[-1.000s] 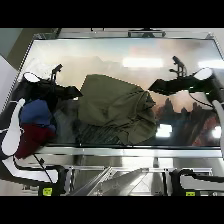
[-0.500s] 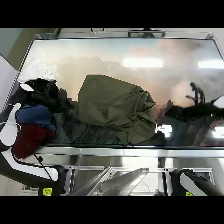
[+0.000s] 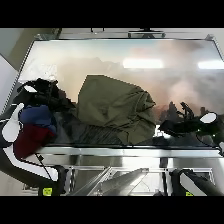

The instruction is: Fold the shirts.

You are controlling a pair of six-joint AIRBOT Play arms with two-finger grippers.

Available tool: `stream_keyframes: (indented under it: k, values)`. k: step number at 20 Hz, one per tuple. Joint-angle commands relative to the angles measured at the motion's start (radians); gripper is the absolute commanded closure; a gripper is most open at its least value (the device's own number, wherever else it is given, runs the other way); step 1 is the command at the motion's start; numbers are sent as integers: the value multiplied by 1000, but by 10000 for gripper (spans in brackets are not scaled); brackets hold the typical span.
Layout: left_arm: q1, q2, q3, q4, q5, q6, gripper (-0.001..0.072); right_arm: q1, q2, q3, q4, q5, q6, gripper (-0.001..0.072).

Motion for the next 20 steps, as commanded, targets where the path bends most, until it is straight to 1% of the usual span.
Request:
stream_keyframes:
  k: [1,2,4,5,6,7,9,10,11,13,14,15,17,19,20]
  values:
    - [-59,-28,2,-50,21,34,176,76,-73,-11,52,-71,-25,179]
    - [-80,-34,2,-76,29,45,316,101,-101,-11,79,-100,-40,180]
    - [-101,-35,2,-80,46,48,532,123,-142,-11,134,-148,-77,184]
    - [-101,-35,2,-80,39,48,665,124,-159,-9,157,-163,-97,184]
    - [-95,-35,2,-82,24,49,707,124,-172,-7,171,-175,-110,199]
    - [-86,-34,2,-85,4,45,708,124,-180,-7,193,-183,-137,325]
    - [-61,-19,2,-92,-45,33,709,124,-184,-5,266,-169,-224,661]
    - [-46,1,2,-92,-65,28,708,124,-182,3,314,-135,-259,682]
    - [-30,31,2,-92,-89,22,709,124,-171,16,351,-88,-289,682]
    - [6,119,2,-102,-144,0,708,119,-108,77,401,46,-303,683]
    - [29,177,2,-151,-193,1,707,107,-51,127,431,124,-303,683]
    - [58,241,2,-239,-255,5,695,88,11,182,470,188,-303,683]
    - [116,374,2,-498,-394,43,695,16,159,329,580,277,-299,683]
    - [190,517,2,-865,-507,84,694,-89,296,519,696,293,-299,683]
    - [239,591,2,-1083,-535,87,694,-148,343,613,737,293,-296,683]
